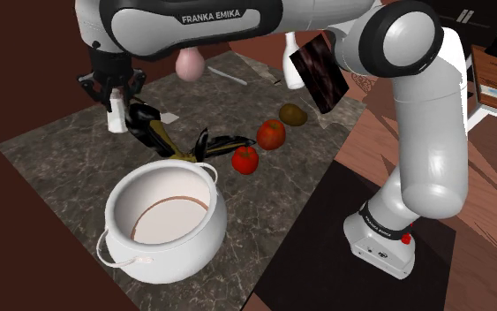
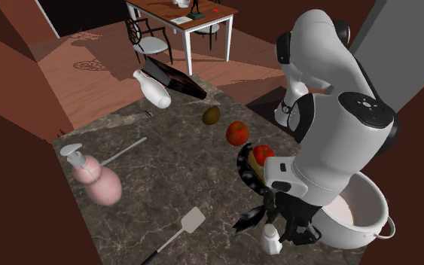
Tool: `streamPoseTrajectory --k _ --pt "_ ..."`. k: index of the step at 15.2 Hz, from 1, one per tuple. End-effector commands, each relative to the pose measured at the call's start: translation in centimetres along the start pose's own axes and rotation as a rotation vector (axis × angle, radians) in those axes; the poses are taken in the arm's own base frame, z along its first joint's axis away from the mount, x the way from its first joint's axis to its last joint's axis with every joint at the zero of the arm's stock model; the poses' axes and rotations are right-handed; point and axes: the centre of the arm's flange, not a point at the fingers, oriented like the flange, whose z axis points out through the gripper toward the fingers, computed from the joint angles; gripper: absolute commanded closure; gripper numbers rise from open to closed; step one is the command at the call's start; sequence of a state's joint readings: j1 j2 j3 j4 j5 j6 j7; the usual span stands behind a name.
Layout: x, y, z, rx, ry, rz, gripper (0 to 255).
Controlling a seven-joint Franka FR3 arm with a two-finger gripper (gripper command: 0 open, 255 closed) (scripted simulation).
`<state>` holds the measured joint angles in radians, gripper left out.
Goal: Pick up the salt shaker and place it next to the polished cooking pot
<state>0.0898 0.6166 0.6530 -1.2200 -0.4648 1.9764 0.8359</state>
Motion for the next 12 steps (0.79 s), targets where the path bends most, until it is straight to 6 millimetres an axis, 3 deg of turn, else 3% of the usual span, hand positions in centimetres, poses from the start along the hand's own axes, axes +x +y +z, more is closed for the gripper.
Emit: streamPoseTrajectory --k 1,12 --pt "-0.2 0.0 1.0 0.001 0.000 0.000 255" --pt "-1.6 0.7 6.6 0.001 0.000 0.000 255"
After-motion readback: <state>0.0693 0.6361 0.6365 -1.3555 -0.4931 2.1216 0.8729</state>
